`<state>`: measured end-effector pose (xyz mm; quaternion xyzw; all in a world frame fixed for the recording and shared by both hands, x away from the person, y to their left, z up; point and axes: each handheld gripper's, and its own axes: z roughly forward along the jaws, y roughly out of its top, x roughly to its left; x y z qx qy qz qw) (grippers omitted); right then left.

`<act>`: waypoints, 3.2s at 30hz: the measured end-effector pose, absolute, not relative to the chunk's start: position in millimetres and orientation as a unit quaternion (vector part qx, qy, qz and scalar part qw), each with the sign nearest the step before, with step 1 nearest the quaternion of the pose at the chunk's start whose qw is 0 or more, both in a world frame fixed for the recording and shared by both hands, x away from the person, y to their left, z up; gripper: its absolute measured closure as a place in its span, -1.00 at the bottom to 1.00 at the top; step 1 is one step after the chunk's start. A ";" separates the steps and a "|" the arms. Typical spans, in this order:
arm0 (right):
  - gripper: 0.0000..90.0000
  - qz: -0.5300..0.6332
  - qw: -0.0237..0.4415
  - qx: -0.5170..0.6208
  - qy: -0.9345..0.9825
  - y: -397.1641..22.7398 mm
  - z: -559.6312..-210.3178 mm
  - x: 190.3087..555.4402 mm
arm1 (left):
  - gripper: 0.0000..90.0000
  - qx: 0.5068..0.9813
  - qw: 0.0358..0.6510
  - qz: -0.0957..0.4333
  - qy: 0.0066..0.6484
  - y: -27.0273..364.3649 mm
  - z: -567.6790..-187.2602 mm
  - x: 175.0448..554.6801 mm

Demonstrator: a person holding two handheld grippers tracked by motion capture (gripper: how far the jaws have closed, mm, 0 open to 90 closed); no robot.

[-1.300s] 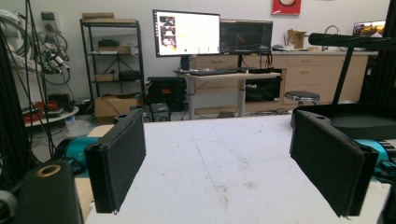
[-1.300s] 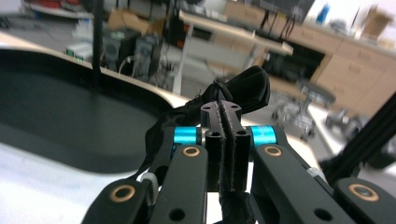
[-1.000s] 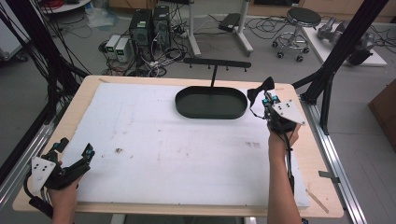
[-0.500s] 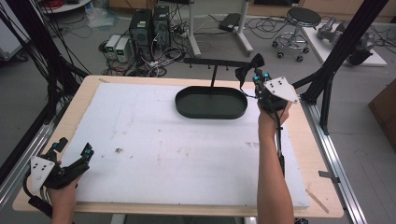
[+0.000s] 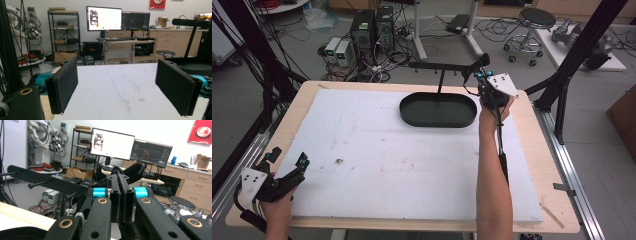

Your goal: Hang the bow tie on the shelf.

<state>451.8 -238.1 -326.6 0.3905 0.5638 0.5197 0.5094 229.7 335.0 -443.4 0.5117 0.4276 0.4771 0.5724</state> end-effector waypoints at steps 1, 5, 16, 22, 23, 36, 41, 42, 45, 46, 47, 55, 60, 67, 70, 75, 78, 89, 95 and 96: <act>0.96 0.521 0.509 0.394 0.562 -238.0 -328.4 453.6 | -0.59 0.513 0.571 0.478 0.427 335.3 -443.3 230.1; 0.96 0.512 0.509 0.405 0.561 -239.3 -334.9 459.7 | -0.59 0.515 0.569 0.478 0.428 335.5 -443.9 231.7; 0.93 0.487 0.495 0.445 0.565 -247.3 -351.6 473.5 | -0.59 0.516 0.568 0.477 0.429 337.3 -445.0 234.1; 0.05 0.462 0.489 0.501 0.545 -256.3 -358.3 477.6 | -0.59 0.516 0.568 0.477 0.428 337.6 -444.2 233.2; 0.05 0.462 0.489 0.501 0.545 -256.3 -358.3 477.6 | -0.59 0.516 0.568 0.477 0.428 337.6 -444.2 233.2; -0.43 0.463 0.482 0.481 0.567 -259.4 -335.0 446.3 | -0.59 0.520 0.574 0.470 0.423 330.9 -442.8 233.1; -0.49 0.475 0.482 0.468 0.568 -256.8 -322.1 414.8 | -0.60 0.522 0.578 0.465 0.422 328.5 -440.1 232.6; -0.50 0.484 0.483 0.463 0.564 -258.2 -317.3 399.3 | -0.60 0.522 0.578 0.464 0.422 328.1 -439.5 232.4; -0.50 0.501 0.480 0.455 0.558 -261.6 -313.6 382.0 | -0.61 0.524 0.580 0.459 0.423 327.0 -437.5 231.8; -0.50 0.518 0.481 0.446 0.549 -266.0 -311.2 364.3 | -0.61 0.524 0.580 0.458 0.423 326.9 -437.0 231.5; -0.50 0.518 0.481 0.446 0.549 -266.0 -311.2 364.3 | -0.61 0.524 0.582 0.456 0.424 326.6 -436.6 231.4; -0.53 0.534 0.505 0.417 0.534 -282.9 -315.5 288.9 | -0.62 0.533 0.578 0.444 0.430 322.9 -433.7 234.3; -0.55 0.523 0.510 0.422 0.537 -292.4 -333.6 257.1 | -0.63 0.539 0.576 0.440 0.428 320.7 -432.9 234.3; -0.58 0.516 0.508 0.440 0.531 -305.2 -359.8 225.8 | -0.62 0.542 0.577 0.439 0.426 319.7 -430.7 233.9; -0.58 0.514 0.508 0.446 0.528 -310.9 -374.0 215.5 | -0.63 0.546 0.575 0.438 0.422 317.3 -431.6 233.0; -0.62 0.510 0.493 0.451 0.542 -315.4 -396.2 208.1 | -0.63 0.552 0.572 0.438 0.421 314.4 -432.6 232.6; -0.62 0.506 0.494 0.445 0.550 -313.4 -401.7 205.6 | -0.63 0.555 0.570 0.438 0.419 312.2 -433.7 231.8; -0.63 0.509 0.487 0.446 0.552 -310.0 -409.5 205.2 | -0.63 0.558 0.570 0.443 0.409 307.5 -435.5 228.9; -0.66 0.510 0.480 0.448 0.556 -313.0 -415.3 206.3 | -0.64 0.557 0.570 0.443 0.410 308.2 -435.5 227.3; -0.67 0.511 0.480 0.448 0.555 -313.6 -415.5 206.3 | -0.64 0.557 0.570 0.444 0.410 308.3 -435.4 226.9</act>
